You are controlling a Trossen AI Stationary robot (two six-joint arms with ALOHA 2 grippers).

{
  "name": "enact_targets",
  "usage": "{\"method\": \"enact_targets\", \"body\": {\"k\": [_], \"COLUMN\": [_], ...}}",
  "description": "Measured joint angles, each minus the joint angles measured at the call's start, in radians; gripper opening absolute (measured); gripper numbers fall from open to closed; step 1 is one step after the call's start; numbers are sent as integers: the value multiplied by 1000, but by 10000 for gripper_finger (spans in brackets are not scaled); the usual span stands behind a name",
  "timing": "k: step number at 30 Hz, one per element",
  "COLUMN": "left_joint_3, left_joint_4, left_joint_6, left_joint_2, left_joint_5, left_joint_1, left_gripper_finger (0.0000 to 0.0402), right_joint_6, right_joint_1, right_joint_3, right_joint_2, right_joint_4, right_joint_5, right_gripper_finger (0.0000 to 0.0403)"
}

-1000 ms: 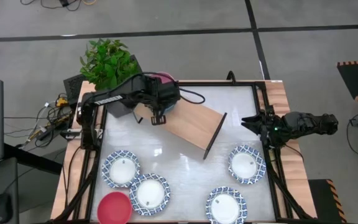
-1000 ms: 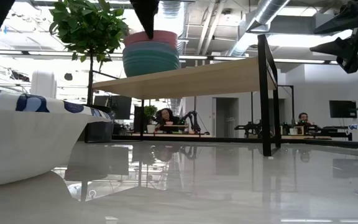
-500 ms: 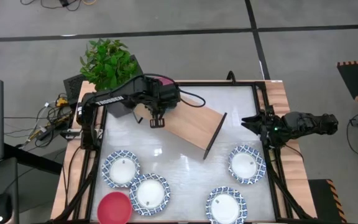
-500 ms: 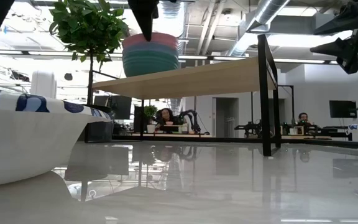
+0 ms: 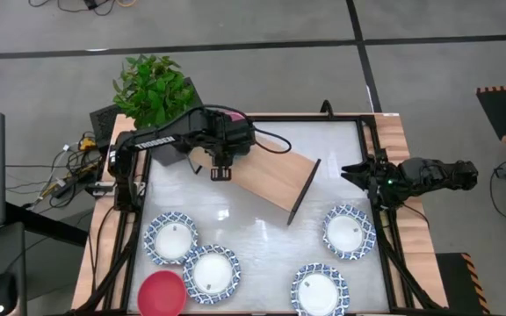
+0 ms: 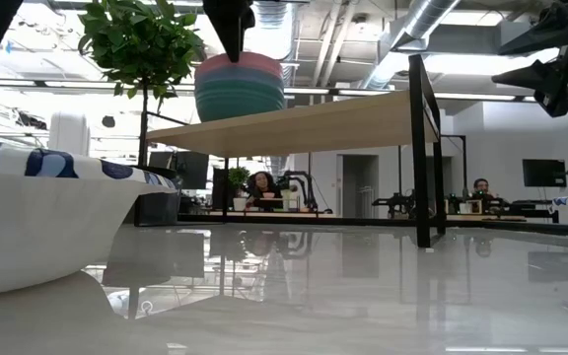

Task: Place and stack bowls onto a shelf
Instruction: Stack the orange bowl on top of the pink bowl on the shelf

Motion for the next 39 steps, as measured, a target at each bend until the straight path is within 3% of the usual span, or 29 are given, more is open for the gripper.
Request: {"method": "enact_targets", "body": {"k": [10, 13, 16, 19, 23, 28, 32, 35, 39], "left_joint_3": [2, 2, 2, 2, 1, -64, -165, -273, -428], "left_joint_4": [0, 1, 14, 31, 4, 26, 51, 100, 237], "left_joint_6": [-2, -22, -86, -207, -351, -540, -767, -888, -928], "left_joint_2": [-90, -129, -163, -173, -171, -169, -169, -169, -169], "left_joint_5": [4, 87, 235, 326, 336, 210, 112, 142, 226], "left_joint_1": [-28, -49, -91, -165, -310, -526, -673, -748, -823], "left_gripper_finger": [144, 142, 142, 142, 142, 142, 142, 142, 142], "right_joint_6": [-6, -7, -7, -7, -8, -8, -8, -8, -9], "right_joint_1": [0, 0, 0, 0, 0, 0, 0, 0, 0], "right_joint_3": [0, 0, 0, 0, 0, 0, 0, 0, 0], "right_joint_2": [0, 0, 0, 0, 0, 0, 0, 0, 0], "right_joint_4": [-3, -16, -28, -29, -29, -29, -29, -29, -29], "right_joint_5": [0, 3, 3, 4, 4, 5, 6, 7, 7], "right_gripper_finger": [212, 212, 212, 212, 212, 212, 212, 212, 212]}}
